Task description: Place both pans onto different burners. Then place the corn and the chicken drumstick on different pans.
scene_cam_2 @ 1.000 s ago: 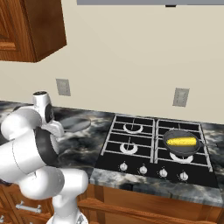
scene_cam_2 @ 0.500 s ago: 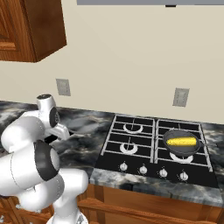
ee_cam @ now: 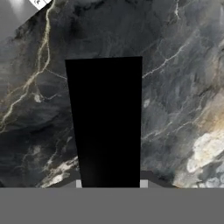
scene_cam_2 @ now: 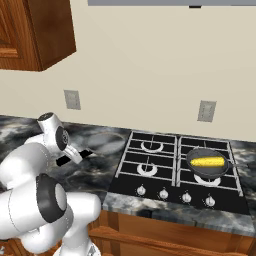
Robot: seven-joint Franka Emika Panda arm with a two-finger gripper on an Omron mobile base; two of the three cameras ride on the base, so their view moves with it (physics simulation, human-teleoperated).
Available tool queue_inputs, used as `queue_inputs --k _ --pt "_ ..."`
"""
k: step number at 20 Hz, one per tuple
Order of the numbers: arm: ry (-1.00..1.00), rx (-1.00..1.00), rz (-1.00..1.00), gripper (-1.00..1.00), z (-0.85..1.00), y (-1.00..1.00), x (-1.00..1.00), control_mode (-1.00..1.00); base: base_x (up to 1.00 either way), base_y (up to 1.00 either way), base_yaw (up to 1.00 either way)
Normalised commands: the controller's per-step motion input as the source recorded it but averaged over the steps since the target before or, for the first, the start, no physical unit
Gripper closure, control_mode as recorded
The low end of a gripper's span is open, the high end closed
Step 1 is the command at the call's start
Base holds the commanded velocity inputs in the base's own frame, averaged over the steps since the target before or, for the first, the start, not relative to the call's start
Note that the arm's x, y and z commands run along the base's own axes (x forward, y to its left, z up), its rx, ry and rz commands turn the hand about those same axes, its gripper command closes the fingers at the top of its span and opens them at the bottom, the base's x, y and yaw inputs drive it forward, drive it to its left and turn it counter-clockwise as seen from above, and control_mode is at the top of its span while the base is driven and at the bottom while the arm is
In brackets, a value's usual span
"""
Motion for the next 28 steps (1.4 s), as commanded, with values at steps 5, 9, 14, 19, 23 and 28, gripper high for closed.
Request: queue_inputs --k 5,9,14,19,23,28 --pt "-0.04 -0.05 -0.20 1.00 0.16 -0.27 -0.01 -1.00 0.00 0.00 0.00" --pt "0.00 -0.01 -0.25 1.00 0.23 -0.26 0.00 -1.00 0.00 0.00 0.00" --pt "0.04 0.00 -0.27 1.00 0.17 -0.33 0.00 -1.00 0.00 0.00 0.00" --pt "0.03 0.00 -0.30 1.00 0.02 -0.37 0.06 -1.00 0.00 0.00 0.00" --pt "0.00 -0.01 -0.26 1.00 0.00 -0.26 0.16 -1.00 0.00 0.00 0.00" --pt "0.00 0.00 -0.15 1.00 0.00 -0.07 0.36 -1.00 0.00 0.00 0.00"
